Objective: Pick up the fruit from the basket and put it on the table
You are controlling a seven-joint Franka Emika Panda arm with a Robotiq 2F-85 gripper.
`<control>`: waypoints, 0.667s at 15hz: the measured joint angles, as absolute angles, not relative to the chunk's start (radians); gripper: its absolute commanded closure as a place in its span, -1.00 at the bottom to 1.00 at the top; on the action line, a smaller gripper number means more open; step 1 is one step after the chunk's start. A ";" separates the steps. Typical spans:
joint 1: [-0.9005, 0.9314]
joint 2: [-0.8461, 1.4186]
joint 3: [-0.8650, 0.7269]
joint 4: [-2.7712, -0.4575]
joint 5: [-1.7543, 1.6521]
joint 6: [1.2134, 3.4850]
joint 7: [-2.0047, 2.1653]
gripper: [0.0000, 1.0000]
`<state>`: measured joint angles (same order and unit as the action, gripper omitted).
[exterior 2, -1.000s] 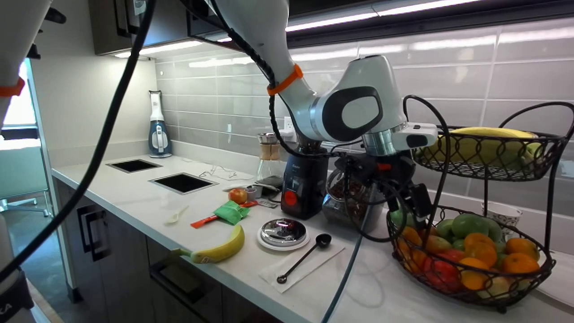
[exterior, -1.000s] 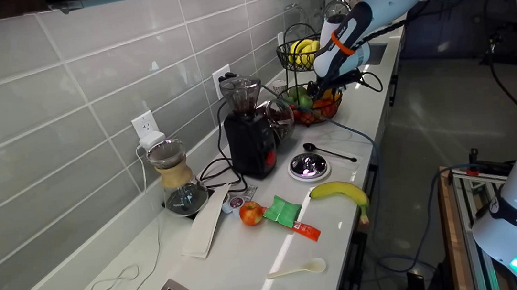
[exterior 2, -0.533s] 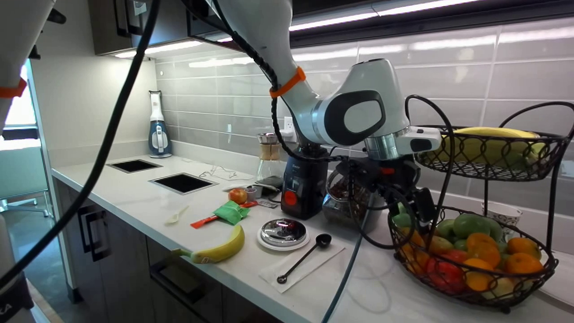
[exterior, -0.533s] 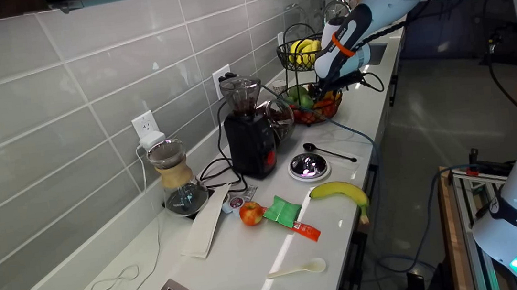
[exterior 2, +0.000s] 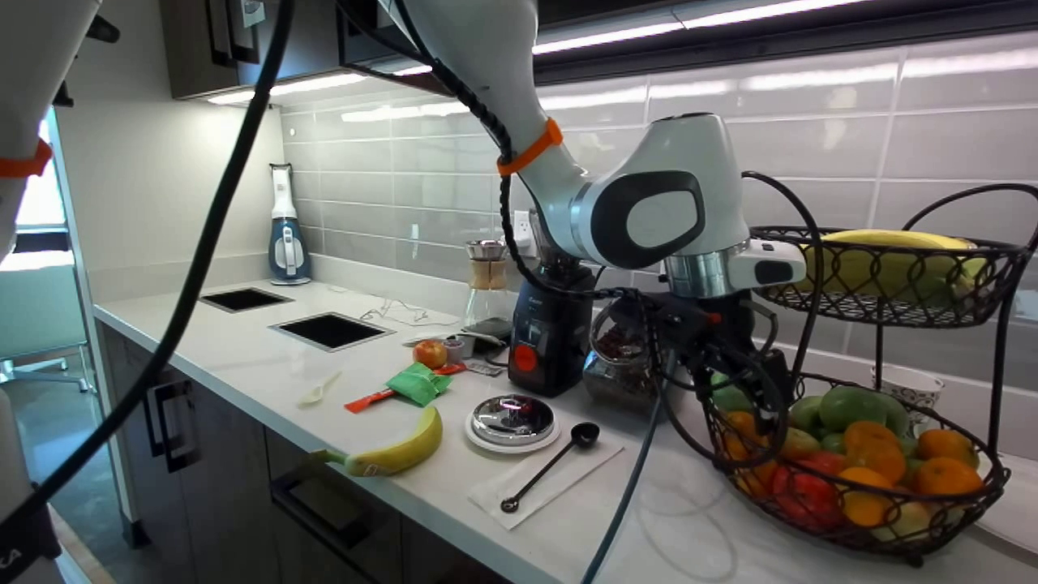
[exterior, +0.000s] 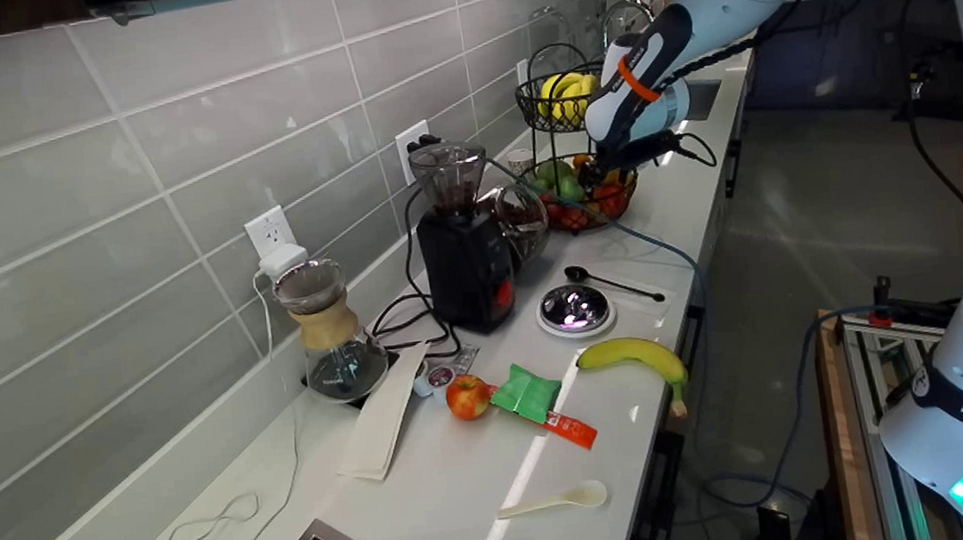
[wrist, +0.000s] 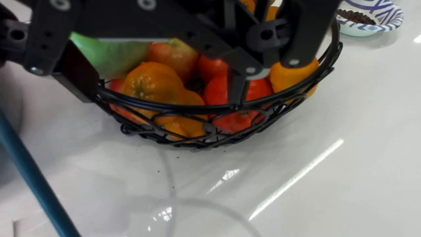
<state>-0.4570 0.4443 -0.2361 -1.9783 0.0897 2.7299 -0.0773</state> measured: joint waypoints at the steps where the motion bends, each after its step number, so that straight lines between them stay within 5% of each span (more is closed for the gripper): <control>1: -0.476 0.446 -0.214 -1.974 0.110 2.730 -0.117 -1.00; 10: -0.579 0.455 -0.096 -1.976 0.273 2.761 -0.298 -1.00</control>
